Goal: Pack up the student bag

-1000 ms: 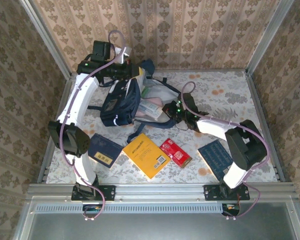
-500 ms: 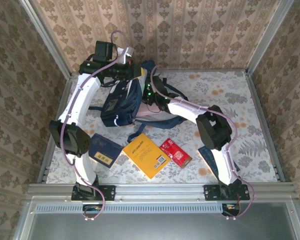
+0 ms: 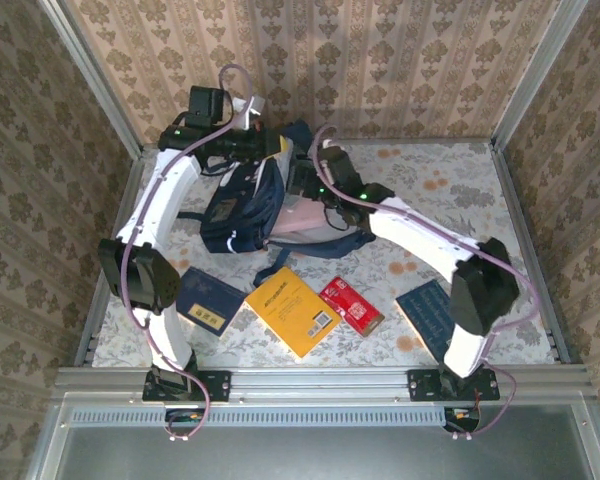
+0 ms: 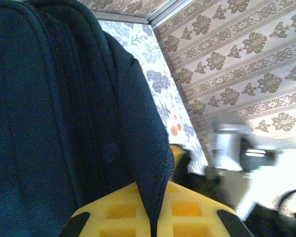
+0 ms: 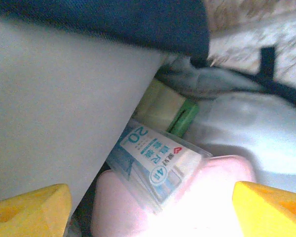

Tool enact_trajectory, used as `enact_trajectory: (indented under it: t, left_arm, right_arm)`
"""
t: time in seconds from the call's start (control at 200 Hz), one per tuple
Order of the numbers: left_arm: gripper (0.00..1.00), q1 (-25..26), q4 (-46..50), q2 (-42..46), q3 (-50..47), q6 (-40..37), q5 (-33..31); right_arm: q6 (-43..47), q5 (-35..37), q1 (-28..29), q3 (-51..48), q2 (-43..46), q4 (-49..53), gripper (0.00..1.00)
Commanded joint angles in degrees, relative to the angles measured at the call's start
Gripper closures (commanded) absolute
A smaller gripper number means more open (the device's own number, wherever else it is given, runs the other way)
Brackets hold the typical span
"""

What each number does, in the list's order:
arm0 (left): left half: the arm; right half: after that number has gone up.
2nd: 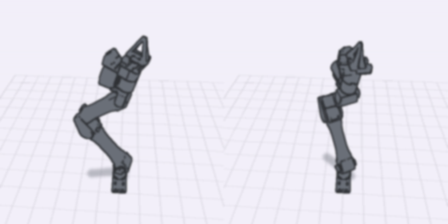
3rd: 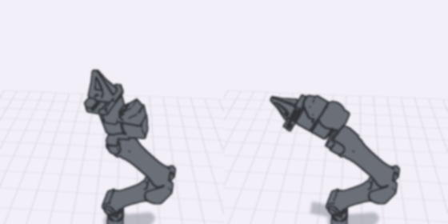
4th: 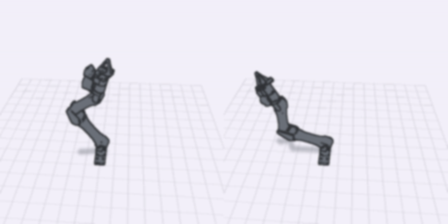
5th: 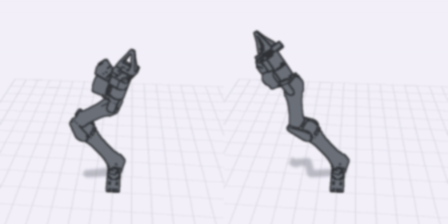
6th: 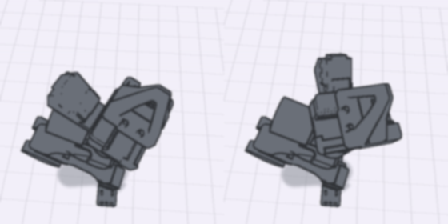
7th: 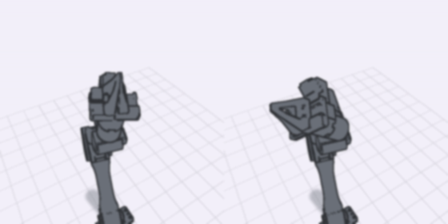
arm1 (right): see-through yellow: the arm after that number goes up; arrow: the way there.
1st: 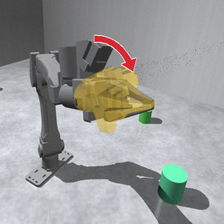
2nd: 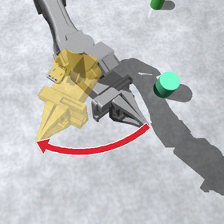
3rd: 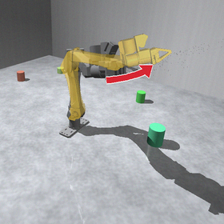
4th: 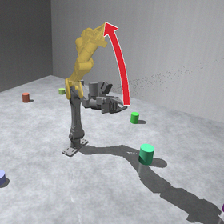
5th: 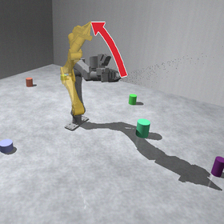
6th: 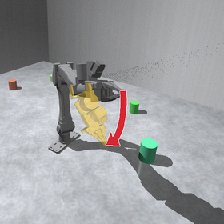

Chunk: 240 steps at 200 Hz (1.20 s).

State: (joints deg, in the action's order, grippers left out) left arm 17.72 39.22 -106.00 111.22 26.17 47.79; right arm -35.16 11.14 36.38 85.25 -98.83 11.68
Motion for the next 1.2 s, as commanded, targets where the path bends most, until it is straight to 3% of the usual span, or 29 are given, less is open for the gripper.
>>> enact_trajectory:
  t: [0.0, 0.165, 0.345, 0.415, 0.58, 0.69, 0.765, 0.885, 1.195]
  left_arm:
    - [1.0, 0.13, -7.56, 2.93, -3.88, 2.06, -1.73]
    - [1.0, 3.74, -8.34, 3.08, -9.58, 1.27, -5.89]
    - [1.0, 6.24, -10.96, 1.88, -13.14, 4.28, -8.42]
    - [1.0, 6.28, -11.48, 1.33, -13.54, 5.18, -8.27]
    - [1.0, 5.86, -13.76, 2.06, -16.52, 5.53, -8.7]
    - [1.0, 5.27, -15.73, 2.11, -18.26, 6.79, -7.79]
    - [1.0, 4.89, -16.92, 1.85, -18.84, 8.08, -6.67]
    - [1.0, 4.7, -17.67, 1.84, -19.77, 8.63, -6.73]
    - [1.0, 5.14, -17.4, 2.39, -19.97, 8.28, -6.92]
  right_arm:
    - [8.18, 6.99, -0.08, -5.07, 5.86, 6.05, 0.16]
    - [7.63, 0.95, -0.08, -16.66, 16.46, 7.8, 0.23]
    - [5.72, -10.83, 0.37, -27.79, 25.13, 13.06, 0.49]
    - [5.94, -11.97, 2.24, -30.31, 25.89, 16.78, 0.53]
    - [7.9, -10.5, 7.05, -32.83, 23.82, 25.84, 0.54]
    - [7.52, -13.61, 9.45, -34.8, 21.95, 25.94, 0.64]
    - [6.92, -13.45, 10.89, -35.21, 19.57, 25.91, 0.78]
    - [5.5, -13.26, 11.28, -35.76, 12.97, 23.39, 0.87]
    - [5.3, -7.33, 10.11, -31.84, 1.52, 21.5, 0.89]
